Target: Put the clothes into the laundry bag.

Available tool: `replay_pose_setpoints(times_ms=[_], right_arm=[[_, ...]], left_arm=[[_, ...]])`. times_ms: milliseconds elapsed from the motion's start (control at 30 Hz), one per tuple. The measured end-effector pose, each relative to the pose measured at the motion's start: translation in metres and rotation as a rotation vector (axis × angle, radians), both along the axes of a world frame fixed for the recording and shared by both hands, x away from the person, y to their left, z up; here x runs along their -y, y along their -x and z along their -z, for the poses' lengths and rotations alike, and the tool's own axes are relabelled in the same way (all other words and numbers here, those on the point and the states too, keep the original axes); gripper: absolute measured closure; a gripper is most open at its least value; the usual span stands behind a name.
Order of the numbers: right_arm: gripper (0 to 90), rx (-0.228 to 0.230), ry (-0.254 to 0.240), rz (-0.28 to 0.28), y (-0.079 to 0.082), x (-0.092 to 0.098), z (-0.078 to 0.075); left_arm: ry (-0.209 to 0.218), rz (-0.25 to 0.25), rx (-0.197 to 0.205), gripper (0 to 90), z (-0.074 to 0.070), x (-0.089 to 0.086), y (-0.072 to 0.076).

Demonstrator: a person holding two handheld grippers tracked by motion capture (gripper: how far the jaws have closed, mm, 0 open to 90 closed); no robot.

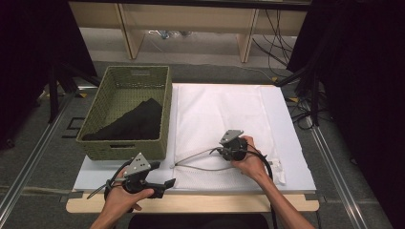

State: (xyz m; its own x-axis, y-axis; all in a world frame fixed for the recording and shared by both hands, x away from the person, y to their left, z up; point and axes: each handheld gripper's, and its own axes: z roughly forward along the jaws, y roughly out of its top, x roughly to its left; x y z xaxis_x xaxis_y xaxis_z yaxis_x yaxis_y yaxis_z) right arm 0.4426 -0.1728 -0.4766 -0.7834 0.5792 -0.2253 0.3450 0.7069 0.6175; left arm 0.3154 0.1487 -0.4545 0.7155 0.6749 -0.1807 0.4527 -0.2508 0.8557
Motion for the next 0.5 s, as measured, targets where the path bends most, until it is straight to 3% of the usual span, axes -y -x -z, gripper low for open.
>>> replay_pose_setpoints(times_ms=[33, 200, 467, 500], right_arm=[[70.4, 0.015, -0.013, 0.0, -0.0019, 0.0035, -0.0008], [71.1, -0.021, -0.035, 0.012, -0.0017, 0.0073, -0.0019], [75.9, 0.0, -0.042, -0.009, -0.0033, 0.0083, -0.0023], [76.0, -0.016, -0.042, -0.005, -0.0029, 0.0083, -0.0014]], left_arm=[[0.009, -0.003, -0.004, 15.8, 0.0001, 0.0001, -0.0004], [0.002, -0.001, -0.007, 15.9, 0.001, -0.0002, -0.0016], [0.003, -0.007, -0.003, 16.1, -0.0001, -0.0008, -0.0011], [0.001, -0.008, -0.004, 16.3, -0.0001, -0.0008, -0.001]])
